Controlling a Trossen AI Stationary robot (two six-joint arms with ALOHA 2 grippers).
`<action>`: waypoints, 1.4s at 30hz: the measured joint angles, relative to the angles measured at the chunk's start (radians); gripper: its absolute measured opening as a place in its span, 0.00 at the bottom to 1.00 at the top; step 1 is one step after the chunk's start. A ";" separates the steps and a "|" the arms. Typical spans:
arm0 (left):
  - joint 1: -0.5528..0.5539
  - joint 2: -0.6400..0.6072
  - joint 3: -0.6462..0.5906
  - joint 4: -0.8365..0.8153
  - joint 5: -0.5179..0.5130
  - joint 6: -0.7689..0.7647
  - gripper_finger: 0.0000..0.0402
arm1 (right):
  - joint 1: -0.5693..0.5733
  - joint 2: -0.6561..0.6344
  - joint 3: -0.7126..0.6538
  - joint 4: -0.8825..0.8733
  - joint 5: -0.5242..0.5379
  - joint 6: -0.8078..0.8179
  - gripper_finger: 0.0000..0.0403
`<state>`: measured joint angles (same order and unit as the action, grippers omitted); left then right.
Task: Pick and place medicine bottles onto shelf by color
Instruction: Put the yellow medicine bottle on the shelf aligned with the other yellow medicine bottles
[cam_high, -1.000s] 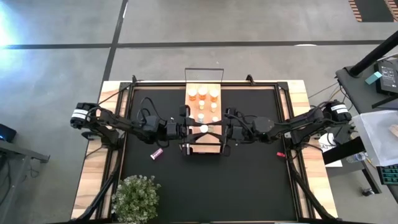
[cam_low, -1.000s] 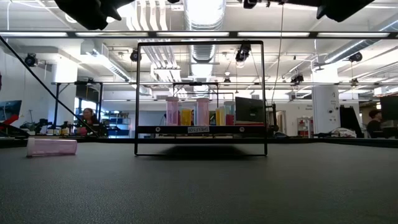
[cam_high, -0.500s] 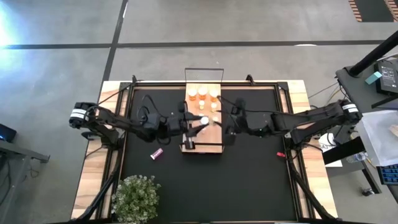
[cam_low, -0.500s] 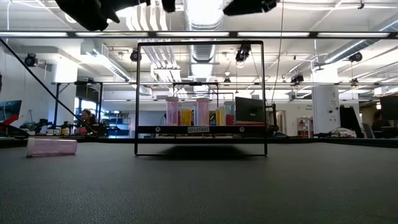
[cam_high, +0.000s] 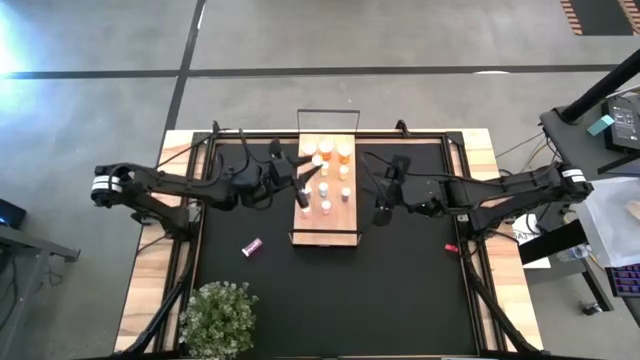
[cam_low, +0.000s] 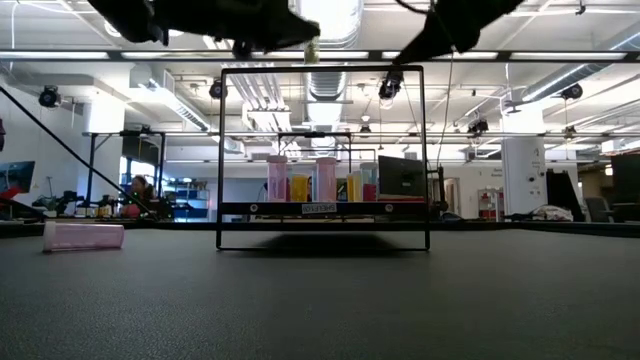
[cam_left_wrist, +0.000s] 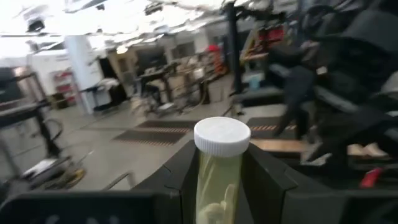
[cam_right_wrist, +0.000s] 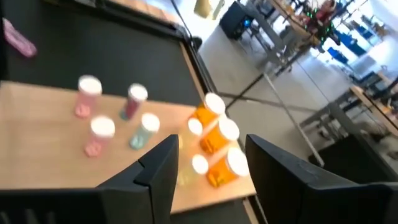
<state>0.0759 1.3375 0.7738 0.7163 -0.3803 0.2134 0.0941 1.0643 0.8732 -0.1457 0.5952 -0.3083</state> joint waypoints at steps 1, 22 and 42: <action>0.015 -0.006 -0.010 -0.007 -0.004 -0.003 0.22 | -0.007 -0.005 -0.014 0.000 0.000 0.004 0.44; 0.179 0.107 -0.393 0.416 -0.014 -0.157 0.22 | -0.037 -0.016 -0.091 0.010 0.000 0.040 0.42; 0.240 0.519 -0.345 0.762 -0.013 -0.260 0.22 | -0.037 0.018 -0.091 0.024 -0.001 0.047 0.41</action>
<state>0.3157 1.8561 0.4288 1.4779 -0.3931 -0.0464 0.0570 1.0824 0.7822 -0.1219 0.5941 -0.2617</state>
